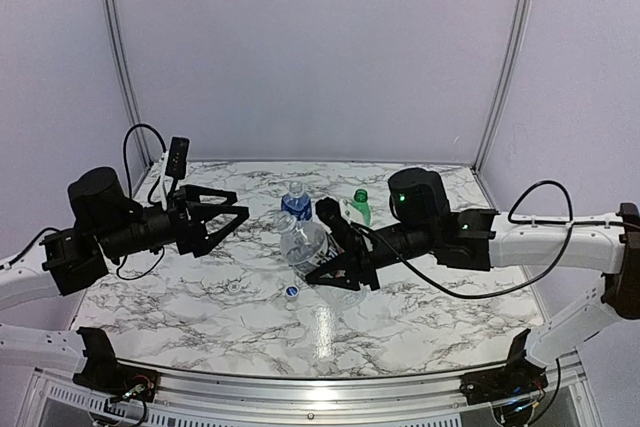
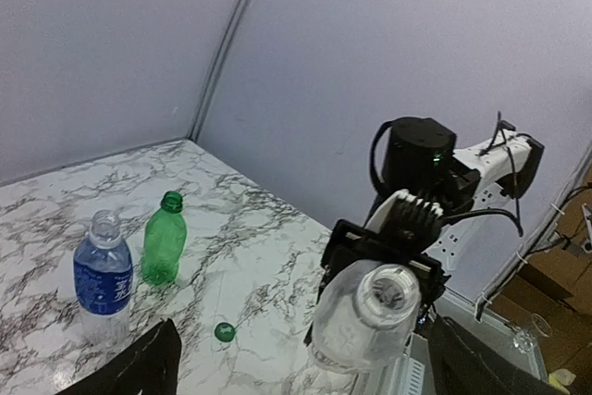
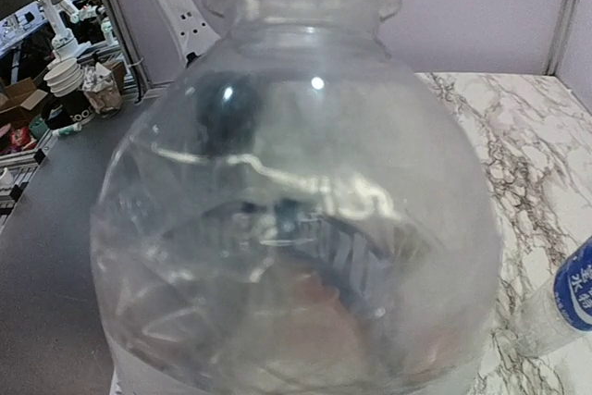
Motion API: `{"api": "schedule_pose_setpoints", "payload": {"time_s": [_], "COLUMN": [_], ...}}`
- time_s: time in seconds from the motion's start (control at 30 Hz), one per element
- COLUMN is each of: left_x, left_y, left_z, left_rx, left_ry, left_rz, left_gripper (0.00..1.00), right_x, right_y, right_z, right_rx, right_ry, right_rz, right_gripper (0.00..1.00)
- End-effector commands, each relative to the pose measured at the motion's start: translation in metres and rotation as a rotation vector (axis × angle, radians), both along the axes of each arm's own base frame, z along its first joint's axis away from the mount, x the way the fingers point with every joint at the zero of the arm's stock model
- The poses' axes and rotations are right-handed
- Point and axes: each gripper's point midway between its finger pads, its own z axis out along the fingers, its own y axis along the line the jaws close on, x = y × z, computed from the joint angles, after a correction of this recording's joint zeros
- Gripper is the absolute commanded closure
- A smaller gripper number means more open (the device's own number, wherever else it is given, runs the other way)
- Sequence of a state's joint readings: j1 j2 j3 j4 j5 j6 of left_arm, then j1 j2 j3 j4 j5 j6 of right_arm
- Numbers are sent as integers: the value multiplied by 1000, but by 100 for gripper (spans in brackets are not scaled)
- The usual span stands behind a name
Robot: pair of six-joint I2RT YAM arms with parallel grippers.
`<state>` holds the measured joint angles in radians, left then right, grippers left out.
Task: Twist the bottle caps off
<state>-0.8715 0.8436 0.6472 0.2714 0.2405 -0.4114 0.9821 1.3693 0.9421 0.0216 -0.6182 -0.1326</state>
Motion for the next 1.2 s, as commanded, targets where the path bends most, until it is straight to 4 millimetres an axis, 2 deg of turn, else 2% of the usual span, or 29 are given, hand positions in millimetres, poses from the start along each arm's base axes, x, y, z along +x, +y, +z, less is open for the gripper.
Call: {"api": "schedule_pose_setpoints", "payload": {"time_s": [0.0,0.1,0.27,0.67,0.83,0.9,0.97,1.03,1.1,1.17], "left_x": [-29,-29,-35,-36,-36,-36,-36,-37,-33,-24], "left_y": [-20,-30,-46,-58,-60,-60,-61,-61,-59,-51], "left_z": [29,31,24,17,16,17,18,15,9,5], "left_rx": [19,65,116,147,153,152,151,160,190,227], "left_ry": [-109,-131,-141,-139,-136,-139,-139,-136,-125,-118], "left_rz": [-214,-243,-306,-337,-344,-344,-350,-355,-329,-268], "left_gripper": [5,7,10,32,46,55,68,80,99,100], "right_x": [-11,-14,-14,-12,-11,-10,-10,-9,0,10], "right_y": [12,17,23,29,30,31,31,31,30,25], "right_z": [24,28,29,24,21,19,17,17,20,25], "right_rx": [65,78,82,68,60,52,43,41,40,37], "right_ry": [17,33,56,72,79,80,84,85,76,65], "right_rz": [122,148,176,183,184,179,180,172,113,44], "right_gripper": [65,64,64,64,64,64,63,55,36,21]}}
